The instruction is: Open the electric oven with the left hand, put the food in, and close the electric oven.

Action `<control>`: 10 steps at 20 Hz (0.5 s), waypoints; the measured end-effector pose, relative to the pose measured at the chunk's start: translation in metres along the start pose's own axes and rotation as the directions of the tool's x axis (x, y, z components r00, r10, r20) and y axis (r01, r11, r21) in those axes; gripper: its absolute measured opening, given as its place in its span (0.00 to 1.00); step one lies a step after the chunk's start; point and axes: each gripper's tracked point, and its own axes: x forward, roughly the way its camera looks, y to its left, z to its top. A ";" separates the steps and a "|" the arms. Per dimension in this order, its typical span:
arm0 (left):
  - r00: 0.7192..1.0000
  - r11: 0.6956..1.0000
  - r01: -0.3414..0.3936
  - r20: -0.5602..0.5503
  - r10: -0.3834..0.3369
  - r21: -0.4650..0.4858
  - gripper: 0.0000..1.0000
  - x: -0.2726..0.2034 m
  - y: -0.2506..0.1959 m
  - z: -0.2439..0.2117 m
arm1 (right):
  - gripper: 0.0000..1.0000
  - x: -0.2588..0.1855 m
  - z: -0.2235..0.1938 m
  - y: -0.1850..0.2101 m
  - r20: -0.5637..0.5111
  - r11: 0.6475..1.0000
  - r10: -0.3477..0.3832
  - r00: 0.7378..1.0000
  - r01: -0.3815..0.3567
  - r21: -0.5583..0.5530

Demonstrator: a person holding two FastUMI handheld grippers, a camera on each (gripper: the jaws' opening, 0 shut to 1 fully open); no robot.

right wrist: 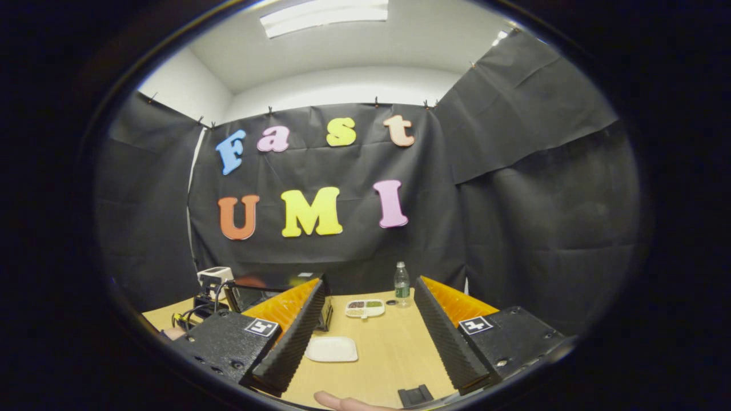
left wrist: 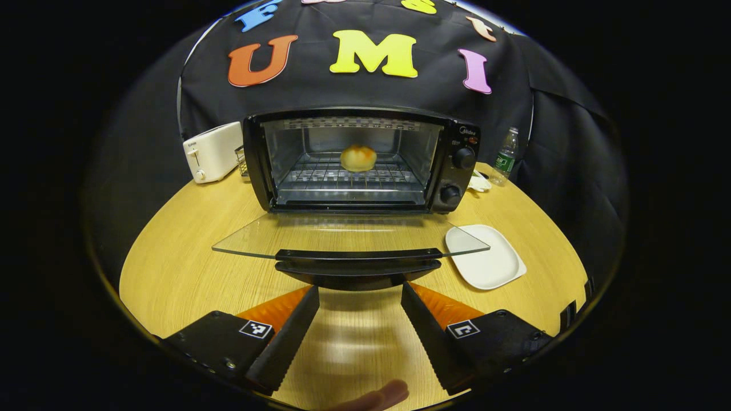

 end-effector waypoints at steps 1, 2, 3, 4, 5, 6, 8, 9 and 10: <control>1.000 1.000 -0.001 0.009 0.001 0.005 0.95 -0.001 0.005 0.006 | 0.96 0.000 -0.001 0.000 0.000 1.000 0.002 1.000 -0.002 -0.001; 1.000 1.000 -0.004 0.018 0.003 0.011 0.95 -0.002 0.005 0.010 | 0.96 -0.001 -0.002 0.001 -0.001 1.000 0.004 1.000 -0.004 0.000; 1.000 1.000 -0.005 0.026 0.005 0.016 0.96 -0.002 0.005 0.014 | 0.96 0.000 -0.002 0.002 -0.003 1.000 0.006 1.000 -0.006 -0.001; 0.999 1.000 -0.006 0.031 0.006 0.020 0.96 -0.003 0.005 0.018 | 0.96 0.000 -0.002 0.002 -0.004 1.000 0.008 1.000 -0.008 -0.001; 0.999 1.000 -0.008 0.038 0.007 0.024 0.96 -0.004 0.005 0.022 | 0.96 0.001 -0.003 0.001 -0.007 1.000 0.009 1.000 -0.009 0.000; 0.999 1.000 -0.010 0.050 0.009 0.027 0.88 -0.005 0.006 0.028 | 0.96 0.001 -0.004 0.001 -0.010 1.000 0.012 1.000 -0.012 0.001; 0.997 0.999 -0.013 0.082 0.010 0.034 0.88 -0.004 0.006 0.041 | 0.96 0.001 -0.006 0.003 -0.014 1.000 0.024 1.000 -0.024 0.009; 0.996 0.999 -0.011 0.092 0.007 0.036 0.96 -0.004 0.006 0.045 | 0.96 0.001 -0.005 0.004 -0.017 1.000 0.029 0.999 -0.029 0.013; 0.996 0.999 -0.001 0.092 -0.002 0.034 0.96 -0.002 0.005 0.048 | 0.96 0.001 -0.006 0.006 -0.019 0.999 0.035 0.999 -0.034 0.011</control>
